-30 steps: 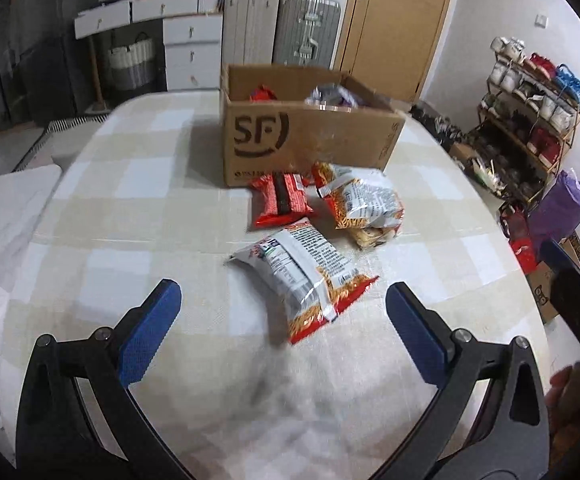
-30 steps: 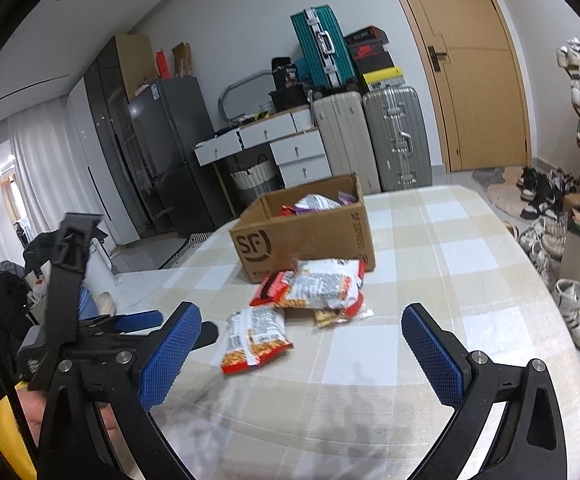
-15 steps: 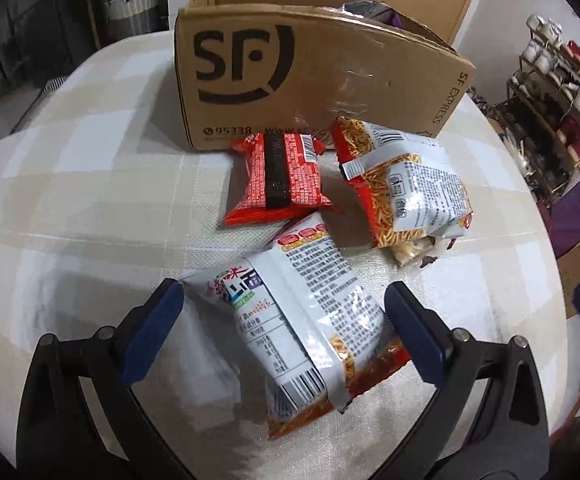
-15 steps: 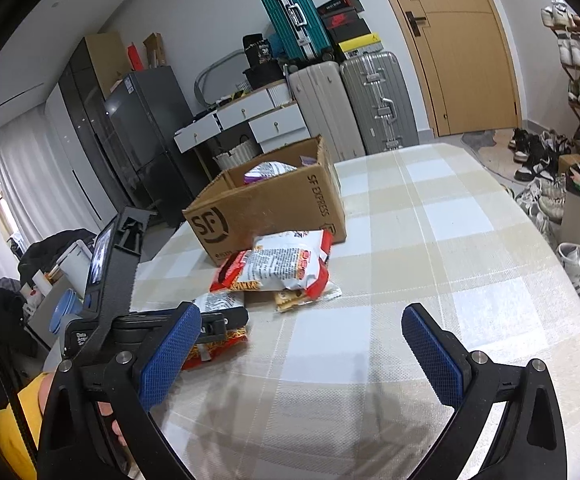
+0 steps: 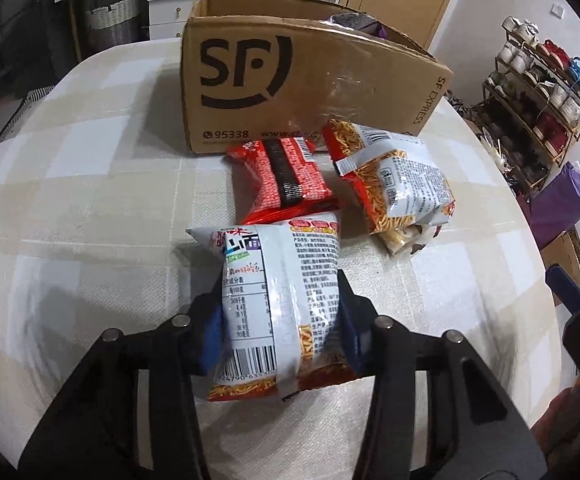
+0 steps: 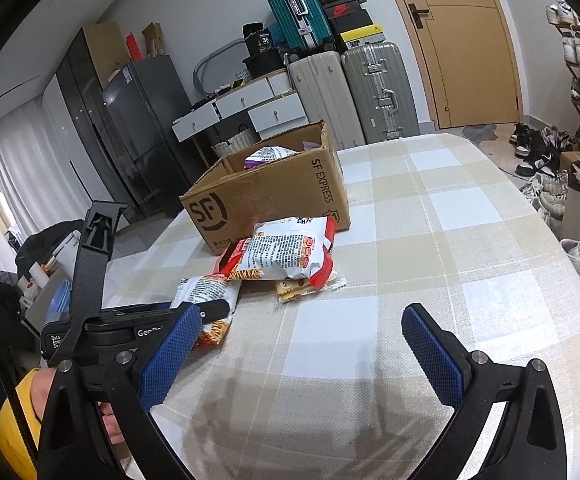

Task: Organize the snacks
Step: 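Close the left tool on the white-and-red noodle snack bag and lift, then close the right tool on the red-and-white chip bag while the left tool holds its bag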

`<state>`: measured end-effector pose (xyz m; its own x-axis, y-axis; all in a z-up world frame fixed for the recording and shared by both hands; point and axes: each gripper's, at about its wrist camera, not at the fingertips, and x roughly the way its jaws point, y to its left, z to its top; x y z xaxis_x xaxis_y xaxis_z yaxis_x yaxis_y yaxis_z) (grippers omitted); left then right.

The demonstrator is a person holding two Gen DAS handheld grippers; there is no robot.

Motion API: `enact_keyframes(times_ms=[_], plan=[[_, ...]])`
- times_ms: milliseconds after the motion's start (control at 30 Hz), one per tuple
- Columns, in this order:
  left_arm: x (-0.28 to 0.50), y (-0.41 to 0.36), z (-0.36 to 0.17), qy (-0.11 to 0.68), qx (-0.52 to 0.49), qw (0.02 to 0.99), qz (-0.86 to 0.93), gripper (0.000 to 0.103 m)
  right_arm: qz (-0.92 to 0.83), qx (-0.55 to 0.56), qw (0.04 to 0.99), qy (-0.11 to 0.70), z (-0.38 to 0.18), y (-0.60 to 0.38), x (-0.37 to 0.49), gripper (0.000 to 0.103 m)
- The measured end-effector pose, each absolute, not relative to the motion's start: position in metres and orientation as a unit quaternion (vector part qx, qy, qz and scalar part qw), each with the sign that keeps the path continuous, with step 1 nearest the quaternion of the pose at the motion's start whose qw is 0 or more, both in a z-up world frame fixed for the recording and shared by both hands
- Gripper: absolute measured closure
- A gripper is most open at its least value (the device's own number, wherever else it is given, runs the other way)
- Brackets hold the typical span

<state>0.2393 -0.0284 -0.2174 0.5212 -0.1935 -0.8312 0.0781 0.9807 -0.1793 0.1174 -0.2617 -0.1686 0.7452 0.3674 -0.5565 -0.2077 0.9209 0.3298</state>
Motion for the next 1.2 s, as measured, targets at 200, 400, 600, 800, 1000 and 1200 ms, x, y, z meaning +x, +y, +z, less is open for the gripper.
enact_keyframes(times_ms=[200, 400, 600, 800, 1000, 1200], plan=[[0.226, -0.016, -0.207, 0.471, -0.073, 0.875, -0.083, 0.060, 0.148, 0.116, 0.924, 0.333, -0.165, -0.257, 0.124, 0.001], [0.204, 0.006, -0.195, 0.456, -0.092, 0.881, -0.087, 0.059, 0.168, 0.097, 0.915, 0.354, -0.156, -0.241, 0.159, 0.001], [0.191, 0.029, -0.178, 0.439, -0.108, 0.888, -0.082, 0.059, 0.187, 0.088, 0.896, 0.393, -0.160, -0.214, 0.219, 0.001], [0.156, 0.069, -0.176, 0.423, -0.114, 0.895, -0.077, 0.059, 0.169, 0.067, 0.882, 0.434, -0.187, -0.194, 0.262, 0.001], [0.148, 0.082, -0.177, 0.419, -0.125, 0.896, -0.073, 0.059, 0.167, 0.065, 0.864, 0.470, -0.207, -0.190, 0.281, 0.024], [0.140, 0.083, -0.174, 0.414, -0.128, 0.898, -0.071, 0.059, 0.169, 0.069, 0.867, 0.464, -0.205, -0.196, 0.271, 0.036]])
